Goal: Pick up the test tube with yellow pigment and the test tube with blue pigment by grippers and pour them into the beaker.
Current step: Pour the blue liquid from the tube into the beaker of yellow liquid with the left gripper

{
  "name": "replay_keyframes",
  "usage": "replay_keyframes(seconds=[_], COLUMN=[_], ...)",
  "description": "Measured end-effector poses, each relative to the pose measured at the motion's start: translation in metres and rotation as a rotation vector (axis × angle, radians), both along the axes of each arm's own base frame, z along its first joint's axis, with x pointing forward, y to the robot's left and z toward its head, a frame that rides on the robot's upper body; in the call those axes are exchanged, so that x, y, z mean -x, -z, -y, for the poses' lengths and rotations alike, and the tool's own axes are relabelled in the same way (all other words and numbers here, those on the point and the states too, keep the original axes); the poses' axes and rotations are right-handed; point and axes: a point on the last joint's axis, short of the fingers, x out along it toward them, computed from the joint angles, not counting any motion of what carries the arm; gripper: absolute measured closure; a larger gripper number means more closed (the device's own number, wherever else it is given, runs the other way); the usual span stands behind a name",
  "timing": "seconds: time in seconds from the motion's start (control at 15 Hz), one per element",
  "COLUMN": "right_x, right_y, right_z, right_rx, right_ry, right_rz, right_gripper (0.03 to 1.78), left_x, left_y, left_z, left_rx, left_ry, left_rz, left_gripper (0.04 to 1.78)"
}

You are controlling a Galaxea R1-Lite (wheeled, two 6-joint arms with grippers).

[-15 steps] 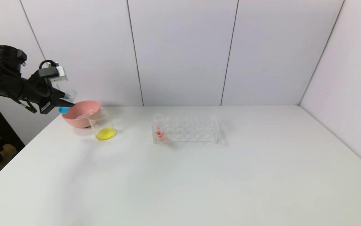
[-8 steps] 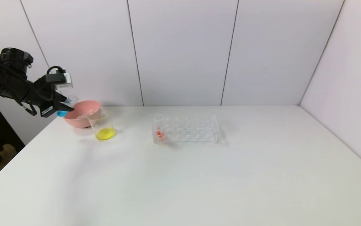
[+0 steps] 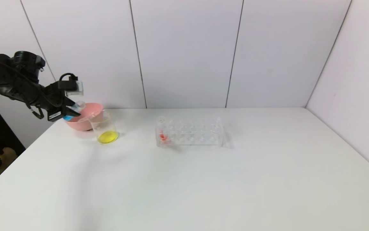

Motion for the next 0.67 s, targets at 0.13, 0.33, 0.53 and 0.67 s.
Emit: replay_keyframes(seconds=[0.13,0.33,0.53,0.67], right_x=[0.000,0.000,0.000,0.000], right_y=[0.000,0.000,0.000,0.000], right_z=[0.000,0.000,0.000,0.000], right_rx=[0.000,0.000,0.000,0.000], right_ry=[0.000,0.000,0.000,0.000], right_rz=[0.000,0.000,0.000,0.000], right_gripper=[0.10,0.10,0.10,0.10], left_x=[-0.001,-0.003,-0.003,-0.004], left_y=[0.001,0.001,0.001,0.000], left_z=[0.003,0.009,0.011,0.014], left_rx=[-0.006,-0.011,-0.012,-0.022], left_ry=[0.008,0.023,0.025,0.024], left_rz=[0.000,0.002,0.003,0.003], left_gripper=[1.37,1.37,1.37,1.37])
